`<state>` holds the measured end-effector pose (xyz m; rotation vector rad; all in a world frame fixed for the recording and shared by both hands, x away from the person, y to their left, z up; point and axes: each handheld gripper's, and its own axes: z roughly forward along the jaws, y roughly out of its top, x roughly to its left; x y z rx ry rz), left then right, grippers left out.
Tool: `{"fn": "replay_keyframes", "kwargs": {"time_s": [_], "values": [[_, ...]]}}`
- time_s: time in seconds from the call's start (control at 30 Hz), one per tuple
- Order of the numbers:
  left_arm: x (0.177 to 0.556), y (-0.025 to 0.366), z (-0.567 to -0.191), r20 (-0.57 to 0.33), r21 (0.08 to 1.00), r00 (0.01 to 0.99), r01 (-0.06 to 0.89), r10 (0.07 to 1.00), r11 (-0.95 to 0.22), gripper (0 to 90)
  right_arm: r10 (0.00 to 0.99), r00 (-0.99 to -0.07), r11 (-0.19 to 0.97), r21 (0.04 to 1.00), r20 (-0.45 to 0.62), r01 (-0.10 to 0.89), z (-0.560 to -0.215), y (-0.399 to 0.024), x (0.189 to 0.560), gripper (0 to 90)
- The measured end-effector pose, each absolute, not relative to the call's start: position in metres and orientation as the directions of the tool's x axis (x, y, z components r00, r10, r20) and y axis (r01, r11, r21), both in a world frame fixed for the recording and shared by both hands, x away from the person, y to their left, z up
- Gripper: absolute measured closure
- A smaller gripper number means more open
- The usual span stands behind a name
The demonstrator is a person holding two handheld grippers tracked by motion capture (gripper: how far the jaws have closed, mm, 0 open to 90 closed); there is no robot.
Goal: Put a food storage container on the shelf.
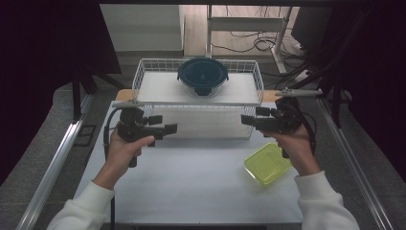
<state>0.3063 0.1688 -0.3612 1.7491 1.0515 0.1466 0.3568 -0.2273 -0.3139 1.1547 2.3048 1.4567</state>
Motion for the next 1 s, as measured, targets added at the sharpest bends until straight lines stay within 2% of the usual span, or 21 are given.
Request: {"fn": "replay_keyframes", "kwargs": {"time_s": [0.2, 0.33, 0.53, 1.0], "values": [[0.284, 0.165, -0.394, -0.322, 0.796, 0.601, 0.59, 0.731, -0.135, 22.5, 0.706, -0.669, 0.233, 0.817, 0.231, 0.528, -0.343, -0.247, 0.326, 25.4], [0.274, 0.166, -0.417, -0.362, 0.771, 0.59, 0.625, 0.722, -0.124, 22.6, 0.708, -0.667, 0.245, 0.804, 0.233, 0.541, -0.36, -0.255, 0.31, 27.1], [0.266, 0.169, -0.44, -0.371, 0.742, 0.569, 0.657, 0.734, -0.134, 22.8, 0.721, -0.657, 0.271, 0.783, 0.219, 0.559, -0.382, -0.261, 0.291, 27.8], [0.254, 0.172, -0.458, -0.337, 0.714, 0.544, 0.679, 0.769, -0.168, 23.5, 0.725, -0.649, 0.337, 0.705, 0.229, 0.625, -0.43, -0.266, 0.281, 30.0]]}}
